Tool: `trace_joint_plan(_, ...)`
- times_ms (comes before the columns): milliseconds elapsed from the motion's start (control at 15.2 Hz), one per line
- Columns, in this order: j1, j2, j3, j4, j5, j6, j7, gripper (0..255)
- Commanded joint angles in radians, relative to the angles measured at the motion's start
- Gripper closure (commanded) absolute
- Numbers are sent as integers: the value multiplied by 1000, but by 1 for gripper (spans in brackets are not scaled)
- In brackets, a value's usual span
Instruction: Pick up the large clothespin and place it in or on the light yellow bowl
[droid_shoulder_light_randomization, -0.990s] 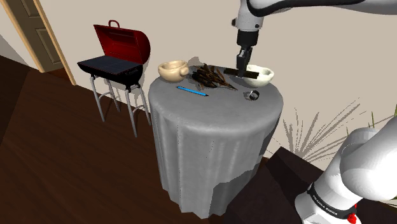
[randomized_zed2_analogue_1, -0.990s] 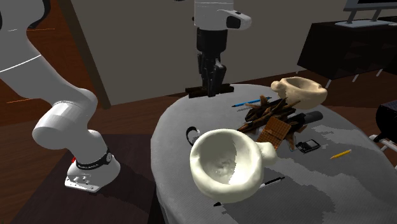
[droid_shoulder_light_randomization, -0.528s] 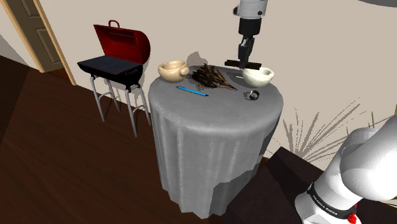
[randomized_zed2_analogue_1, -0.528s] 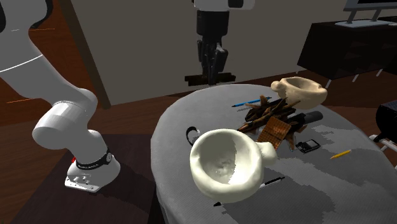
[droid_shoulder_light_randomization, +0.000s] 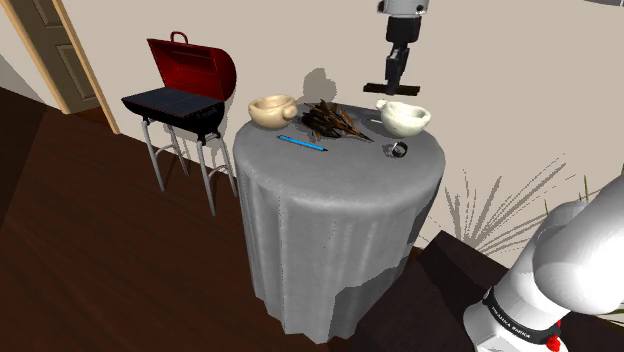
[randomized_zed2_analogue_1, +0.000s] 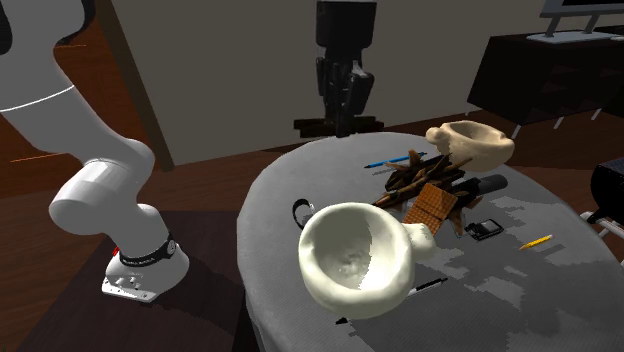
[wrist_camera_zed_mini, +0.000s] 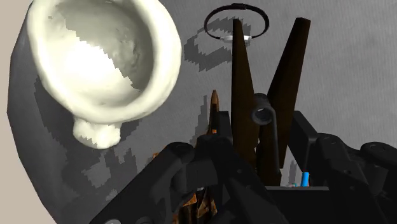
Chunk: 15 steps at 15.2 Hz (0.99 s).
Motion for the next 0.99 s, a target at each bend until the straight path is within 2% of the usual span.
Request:
trace_joint_plan(0, -19, 23, -31, 25, -4, 1, -52, 255)
trace_joint_plan(396, -81, 124, -121, 144, 5, -9, -206, 255)
trace_joint_plan(660, -135, 226, -182, 268, 32, -27, -320, 255)
trace_joint_plan(924, -133, 202, -178, 184, 25, 34, -312, 255)
